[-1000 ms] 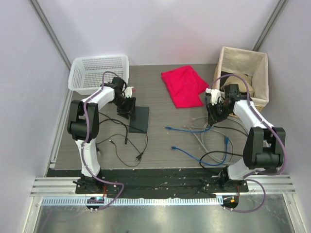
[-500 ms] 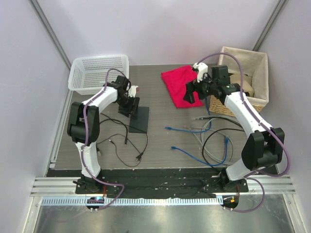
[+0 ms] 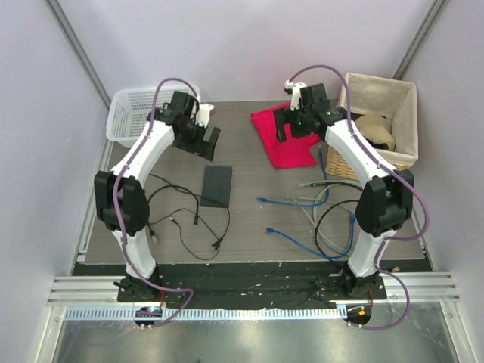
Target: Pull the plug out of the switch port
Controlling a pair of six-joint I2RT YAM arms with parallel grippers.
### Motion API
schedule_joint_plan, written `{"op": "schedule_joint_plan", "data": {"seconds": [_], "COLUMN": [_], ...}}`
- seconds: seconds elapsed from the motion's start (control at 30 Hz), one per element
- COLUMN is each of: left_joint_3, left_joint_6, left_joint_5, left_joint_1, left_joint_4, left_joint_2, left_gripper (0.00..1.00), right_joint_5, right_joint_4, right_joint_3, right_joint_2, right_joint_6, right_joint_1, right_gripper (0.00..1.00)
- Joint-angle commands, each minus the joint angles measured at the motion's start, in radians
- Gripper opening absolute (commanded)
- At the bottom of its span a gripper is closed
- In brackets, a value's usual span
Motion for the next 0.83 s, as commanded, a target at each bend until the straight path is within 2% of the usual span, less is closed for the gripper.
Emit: {"op": "schedule_joint_plan", "data": {"seconds": [0.0, 0.13, 0.2, 0.23, 0.27, 0.33, 0.57, 0.8], "left_joint_3": [0.337, 0.666, 0.679, 0.623, 0.569, 0.454, 0.255, 0.188], "left_joint_6": [0.071, 0.054, 0.022, 0.008, -0.007, -0.042, -0.059, -0.038], "left_joint_5": [-0.056, -0.127, -0.176, -0.191, -0.222, -0.237, -0.167, -0.147], "left_joint_1": [0.007, 0.021, 0.028, 0.028, 0.03, 0.028, 0.017, -0.012], "left_joint_4": [-0.178, -0.262, -0.196, -0.164, -0.091, -0.056, -0.092, -0.089], "left_joint_2": [-0.028, 0.05, 0.037, 0.02, -0.02, -0.04, -0.054, -0.042], "left_gripper": [1.0, 1.0, 1.0, 1.0, 1.0, 1.0, 1.0, 1.0], "right_joint_5": [0.199, 0.221, 0.244, 0.248, 0.261, 0.27, 0.302, 0.293], "right_joint_4": [-0.076, -0.101, -0.083, -0.063, -0.057, -0.054, -0.037, -0.034], "right_joint_3": [0.24, 0.581, 0.648, 0.671, 0.667, 0.607, 0.286, 0.239], "right_joint_2": [0.078, 0.158, 0.179, 0.183, 0.18, 0.166, 0.083, 0.112], "right_joint_6": [0.113, 0.155, 0.162, 0.169, 0.169, 0.173, 0.164, 0.161], "right_joint_1": [0.021, 0.041, 0.044, 0.044, 0.044, 0.046, 0.065, 0.082], "right_gripper": [1.0, 1.0, 1.0, 1.0, 1.0, 1.0, 1.0, 1.0]}}
